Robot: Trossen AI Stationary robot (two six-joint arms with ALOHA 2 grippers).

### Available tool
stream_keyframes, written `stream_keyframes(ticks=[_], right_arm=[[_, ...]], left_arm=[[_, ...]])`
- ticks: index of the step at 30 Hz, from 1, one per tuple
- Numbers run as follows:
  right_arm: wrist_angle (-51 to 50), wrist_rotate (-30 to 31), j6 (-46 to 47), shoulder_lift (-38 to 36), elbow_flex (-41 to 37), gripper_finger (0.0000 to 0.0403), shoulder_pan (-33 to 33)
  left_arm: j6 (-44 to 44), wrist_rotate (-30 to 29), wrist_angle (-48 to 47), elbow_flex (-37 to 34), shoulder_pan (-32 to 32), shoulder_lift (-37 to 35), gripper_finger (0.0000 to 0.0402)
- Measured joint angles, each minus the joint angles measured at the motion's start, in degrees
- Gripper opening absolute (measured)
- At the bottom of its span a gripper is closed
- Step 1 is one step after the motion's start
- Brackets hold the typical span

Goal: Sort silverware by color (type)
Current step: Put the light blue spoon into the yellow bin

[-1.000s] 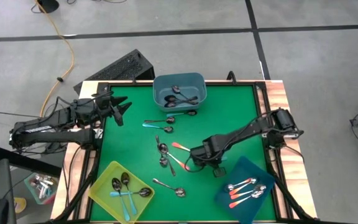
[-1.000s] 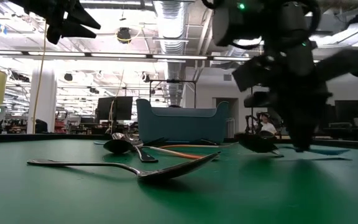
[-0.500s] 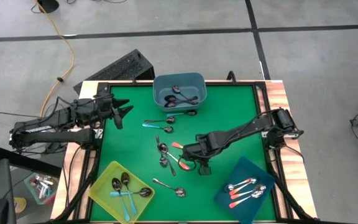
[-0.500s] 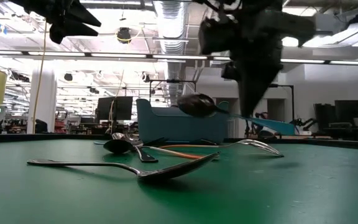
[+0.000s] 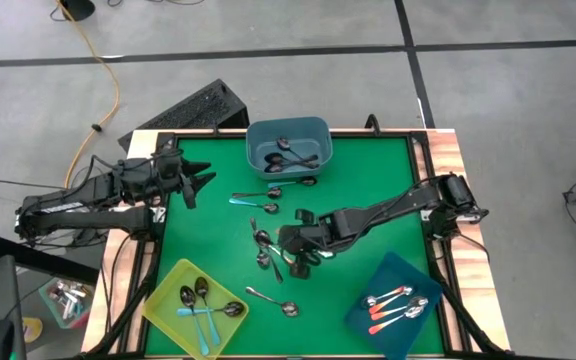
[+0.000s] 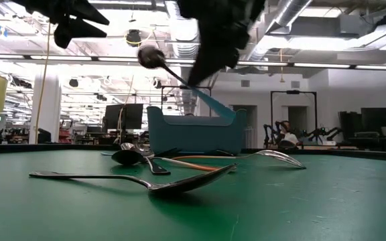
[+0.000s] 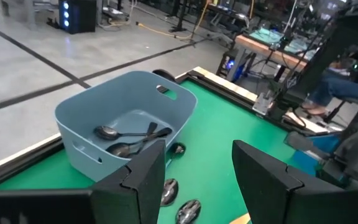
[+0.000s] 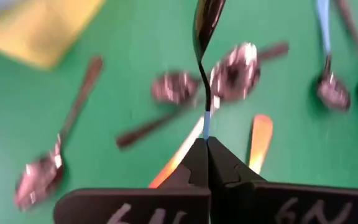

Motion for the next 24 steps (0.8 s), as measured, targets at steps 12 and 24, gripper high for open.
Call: stream_keyframes(ticks=[12,24], right_arm=[[36.9,9.7,0.1,-0.1,0.0,0.0001,1.9],[53.9,15.7,0.3,7.8,5.2,0.0001,6.4]], left_arm=[[-8.0,0.1,0.1,0.0,0.0,0.0,0.017],[-15.0,0.1,-3.3,0.0,0.0,0.0,0.017]])
